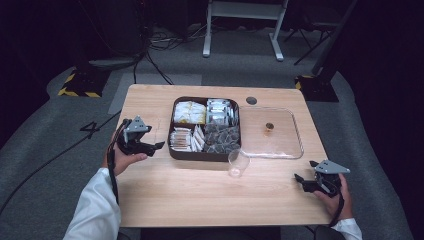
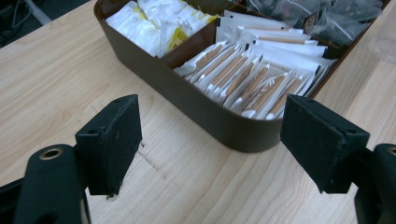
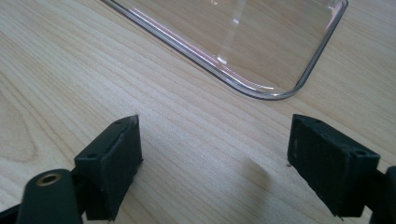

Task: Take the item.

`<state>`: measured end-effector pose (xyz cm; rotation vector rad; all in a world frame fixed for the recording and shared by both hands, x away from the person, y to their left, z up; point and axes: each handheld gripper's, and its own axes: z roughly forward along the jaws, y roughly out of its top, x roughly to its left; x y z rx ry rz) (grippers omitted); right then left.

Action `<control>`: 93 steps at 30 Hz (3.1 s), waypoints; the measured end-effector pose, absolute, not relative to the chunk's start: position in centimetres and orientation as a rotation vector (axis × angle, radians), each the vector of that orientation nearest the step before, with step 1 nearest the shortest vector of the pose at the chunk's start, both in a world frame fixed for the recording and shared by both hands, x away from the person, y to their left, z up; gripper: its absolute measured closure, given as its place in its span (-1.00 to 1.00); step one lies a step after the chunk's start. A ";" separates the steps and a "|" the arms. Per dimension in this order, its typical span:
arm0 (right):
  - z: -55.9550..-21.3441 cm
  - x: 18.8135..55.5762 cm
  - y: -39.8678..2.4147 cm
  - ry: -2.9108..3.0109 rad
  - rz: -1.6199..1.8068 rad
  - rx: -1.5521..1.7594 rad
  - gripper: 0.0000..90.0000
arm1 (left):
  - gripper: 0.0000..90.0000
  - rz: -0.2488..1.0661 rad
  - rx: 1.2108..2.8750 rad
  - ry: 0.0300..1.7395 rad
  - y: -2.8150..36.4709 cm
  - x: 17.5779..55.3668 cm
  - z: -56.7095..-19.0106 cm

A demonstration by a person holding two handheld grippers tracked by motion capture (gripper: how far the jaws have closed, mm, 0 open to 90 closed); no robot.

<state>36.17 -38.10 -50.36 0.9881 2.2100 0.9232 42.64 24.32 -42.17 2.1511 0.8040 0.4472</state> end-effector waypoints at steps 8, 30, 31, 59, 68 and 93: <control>-50.4 36.2 -38.1 2.210 0.923 0.988 -0.60 | -0.53 0.443 2.175 0.768 22.7 44.4 -41.6; -50.4 36.1 -38.1 2.208 0.921 0.985 -0.60 | -0.41 0.455 2.193 0.724 19.0 48.8 -40.7; -50.4 36.1 -38.1 2.208 0.922 0.985 -0.60 | -0.41 0.464 2.201 0.737 18.7 49.3 -40.8; -50.4 36.1 -38.1 2.207 0.919 0.982 -0.60 | 0.03 0.417 2.270 0.813 16.5 54.9 -43.3; -50.4 36.1 -38.1 2.206 0.918 0.979 -0.60 | 0.02 0.419 2.307 0.841 16.0 56.0 -44.3; -50.4 36.1 -38.1 2.207 0.920 0.981 -0.60 | 1.00 0.474 2.229 0.752 16.6 53.8 -42.2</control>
